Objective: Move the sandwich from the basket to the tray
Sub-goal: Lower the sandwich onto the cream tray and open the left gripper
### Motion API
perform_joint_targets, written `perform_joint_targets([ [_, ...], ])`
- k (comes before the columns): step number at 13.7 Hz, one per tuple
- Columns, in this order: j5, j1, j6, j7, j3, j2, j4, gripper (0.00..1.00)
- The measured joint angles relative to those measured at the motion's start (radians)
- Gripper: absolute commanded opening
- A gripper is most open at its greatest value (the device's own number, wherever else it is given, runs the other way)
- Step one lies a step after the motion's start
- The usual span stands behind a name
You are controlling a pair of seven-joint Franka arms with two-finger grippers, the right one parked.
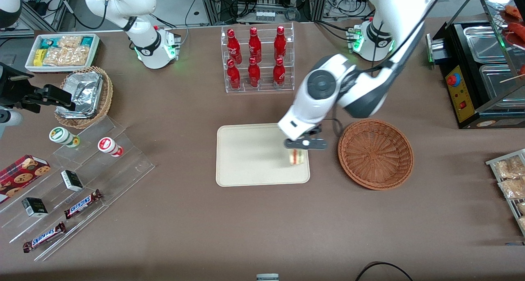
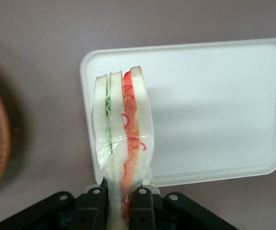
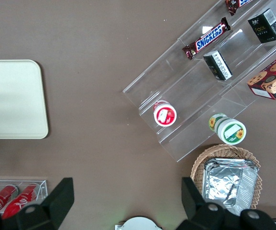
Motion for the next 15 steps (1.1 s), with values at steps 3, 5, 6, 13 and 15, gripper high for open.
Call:
perform_joint_targets([
  [3, 0.073, -0.057, 0.007, -0.056, 0.000, 0.117, 0.074, 0.00],
  [5, 0.092, -0.087, 0.023, -0.063, 0.000, 0.168, 0.103, 0.00],
  [6, 0.094, -0.099, 0.049, -0.064, 0.000, 0.184, 0.109, 0.00],
  [13, 0.135, -0.170, 0.102, -0.090, 0.018, 0.263, 0.115, 0.00],
  [15, 0.140, -0.171, 0.117, -0.099, 0.020, 0.282, 0.117, 0.00],
])
